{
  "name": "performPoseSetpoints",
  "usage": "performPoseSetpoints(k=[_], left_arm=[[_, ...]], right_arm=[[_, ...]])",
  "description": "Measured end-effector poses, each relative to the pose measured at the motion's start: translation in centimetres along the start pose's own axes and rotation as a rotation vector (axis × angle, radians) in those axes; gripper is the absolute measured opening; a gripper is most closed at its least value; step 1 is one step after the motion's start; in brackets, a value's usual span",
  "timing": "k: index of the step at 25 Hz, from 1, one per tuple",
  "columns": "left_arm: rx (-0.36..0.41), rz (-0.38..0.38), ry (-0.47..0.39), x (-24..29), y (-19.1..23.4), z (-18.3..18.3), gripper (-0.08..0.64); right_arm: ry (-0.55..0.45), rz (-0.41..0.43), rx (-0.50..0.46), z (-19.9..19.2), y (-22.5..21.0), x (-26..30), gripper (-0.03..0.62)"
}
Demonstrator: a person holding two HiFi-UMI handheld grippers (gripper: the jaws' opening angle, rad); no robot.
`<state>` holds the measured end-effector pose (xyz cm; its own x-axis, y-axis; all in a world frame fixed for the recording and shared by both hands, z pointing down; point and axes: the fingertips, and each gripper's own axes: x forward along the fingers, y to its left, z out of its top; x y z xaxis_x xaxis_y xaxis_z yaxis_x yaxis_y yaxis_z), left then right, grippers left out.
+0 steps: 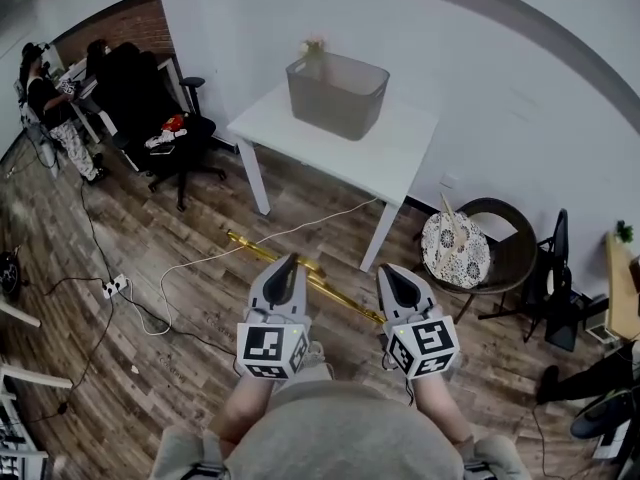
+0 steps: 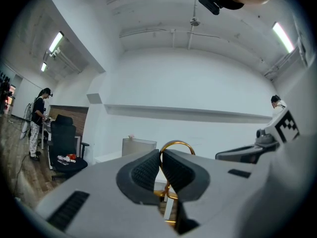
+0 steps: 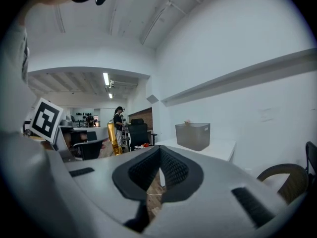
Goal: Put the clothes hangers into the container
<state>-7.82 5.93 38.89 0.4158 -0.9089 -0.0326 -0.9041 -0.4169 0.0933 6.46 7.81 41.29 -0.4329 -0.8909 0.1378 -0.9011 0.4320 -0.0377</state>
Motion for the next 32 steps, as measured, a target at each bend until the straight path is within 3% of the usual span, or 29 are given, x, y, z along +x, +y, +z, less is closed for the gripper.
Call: performPoseSetpoints(k=[19,32], left_arm=[[-0.021,-0.038,0.018,13.9,9.2,0.1,0.021],[-0.021,-0.062,0.022,19.9,12.1,-0.4,0.021]], right_arm=[[-0.023,-0.032,0.001,3.3,-4.1,15.1,-0.003],[-0.007,-0.046,0.007,3.1,-4.9,19.4,-0.003]])
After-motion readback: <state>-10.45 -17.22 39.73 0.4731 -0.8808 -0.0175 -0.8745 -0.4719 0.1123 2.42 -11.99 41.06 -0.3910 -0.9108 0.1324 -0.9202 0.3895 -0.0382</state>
